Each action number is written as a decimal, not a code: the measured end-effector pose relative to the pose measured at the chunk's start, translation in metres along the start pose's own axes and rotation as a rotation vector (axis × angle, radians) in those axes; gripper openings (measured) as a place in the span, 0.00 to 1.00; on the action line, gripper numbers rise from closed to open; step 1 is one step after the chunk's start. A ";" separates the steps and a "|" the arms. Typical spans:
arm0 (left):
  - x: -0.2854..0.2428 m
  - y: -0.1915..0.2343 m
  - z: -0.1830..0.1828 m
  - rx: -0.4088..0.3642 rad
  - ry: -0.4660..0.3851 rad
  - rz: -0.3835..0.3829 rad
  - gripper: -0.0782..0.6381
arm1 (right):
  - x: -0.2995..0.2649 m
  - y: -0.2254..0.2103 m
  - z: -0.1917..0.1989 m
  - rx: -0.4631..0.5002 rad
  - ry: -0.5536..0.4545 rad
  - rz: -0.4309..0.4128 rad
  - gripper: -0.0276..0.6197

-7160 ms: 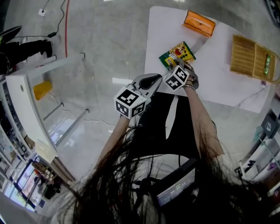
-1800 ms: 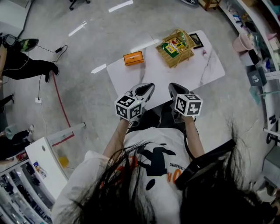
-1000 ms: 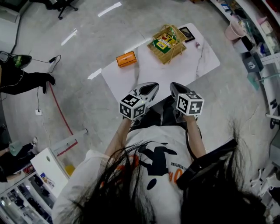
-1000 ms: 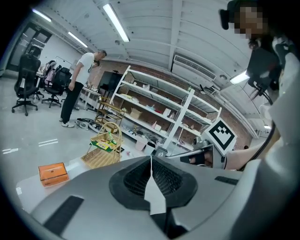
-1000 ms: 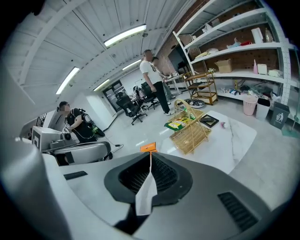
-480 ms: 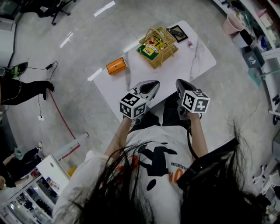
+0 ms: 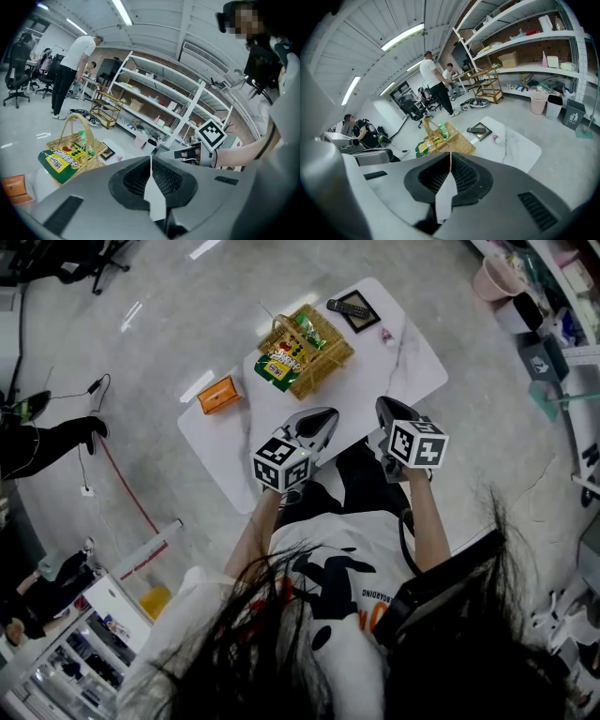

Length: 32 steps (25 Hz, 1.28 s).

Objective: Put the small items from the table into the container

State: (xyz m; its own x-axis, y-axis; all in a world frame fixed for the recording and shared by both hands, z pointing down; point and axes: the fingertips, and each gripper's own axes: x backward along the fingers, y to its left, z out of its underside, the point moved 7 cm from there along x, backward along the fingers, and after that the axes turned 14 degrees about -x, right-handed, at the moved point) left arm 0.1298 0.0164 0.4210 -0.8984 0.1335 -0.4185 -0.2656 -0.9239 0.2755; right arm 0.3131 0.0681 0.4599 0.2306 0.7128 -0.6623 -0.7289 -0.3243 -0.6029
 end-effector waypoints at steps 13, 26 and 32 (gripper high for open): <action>-0.110 0.049 -0.002 0.042 0.062 -0.051 0.12 | -0.093 -0.107 -0.078 0.004 0.144 0.044 0.08; -0.174 0.085 0.047 0.071 0.133 -0.020 0.12 | -0.200 -0.182 -0.096 0.071 0.249 0.141 0.30; -0.186 0.089 0.075 0.112 0.147 -0.027 0.12 | -0.242 -0.211 -0.098 0.108 0.258 0.220 0.34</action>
State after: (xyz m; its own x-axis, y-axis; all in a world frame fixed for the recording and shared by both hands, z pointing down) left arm 0.2469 -0.0636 0.5877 -0.8316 0.0962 -0.5470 -0.3339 -0.8736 0.3540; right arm 0.4741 -0.0967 0.7038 0.2060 0.4485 -0.8697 -0.8397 -0.3754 -0.3924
